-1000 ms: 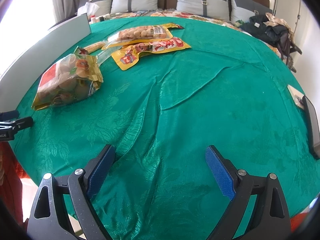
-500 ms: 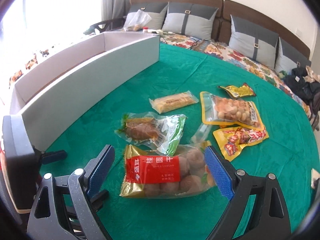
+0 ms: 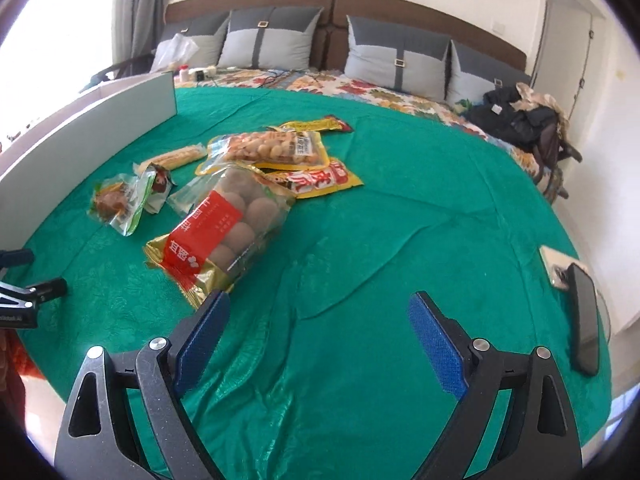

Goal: Organize snacks
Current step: 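Grasp the clear fish pack with the left tool while the right tool grasps the gold-red bag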

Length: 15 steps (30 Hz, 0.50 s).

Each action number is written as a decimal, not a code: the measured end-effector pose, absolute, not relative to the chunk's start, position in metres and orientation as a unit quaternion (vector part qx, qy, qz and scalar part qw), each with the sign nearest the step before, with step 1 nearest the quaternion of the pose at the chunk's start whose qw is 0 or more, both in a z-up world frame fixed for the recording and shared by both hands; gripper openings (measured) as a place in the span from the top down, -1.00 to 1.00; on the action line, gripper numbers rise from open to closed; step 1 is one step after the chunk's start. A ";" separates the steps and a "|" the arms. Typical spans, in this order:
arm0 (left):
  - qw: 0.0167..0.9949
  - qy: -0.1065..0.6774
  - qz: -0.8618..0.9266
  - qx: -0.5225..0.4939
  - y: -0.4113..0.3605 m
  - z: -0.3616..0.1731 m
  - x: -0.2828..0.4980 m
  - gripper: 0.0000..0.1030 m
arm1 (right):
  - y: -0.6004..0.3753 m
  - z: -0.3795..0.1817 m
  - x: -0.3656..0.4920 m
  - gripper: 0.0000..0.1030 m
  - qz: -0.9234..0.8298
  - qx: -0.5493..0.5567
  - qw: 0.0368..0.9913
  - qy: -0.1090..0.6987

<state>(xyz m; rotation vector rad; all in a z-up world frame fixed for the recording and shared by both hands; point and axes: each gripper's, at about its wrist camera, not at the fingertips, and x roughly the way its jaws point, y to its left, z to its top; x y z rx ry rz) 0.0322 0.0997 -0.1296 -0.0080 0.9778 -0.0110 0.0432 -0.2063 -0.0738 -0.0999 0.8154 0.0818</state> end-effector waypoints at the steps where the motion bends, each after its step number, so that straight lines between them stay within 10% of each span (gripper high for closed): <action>1: 0.883 0.469 -0.006 -0.004 0.100 -0.130 0.032 -1.00 | -0.213 -0.078 0.044 -0.80 0.040 -0.023 0.909 0.414; 15: 0.856 0.508 -0.096 0.014 0.078 -0.090 0.128 -1.00 | -0.215 -0.105 0.063 -0.82 0.066 0.047 0.884 0.461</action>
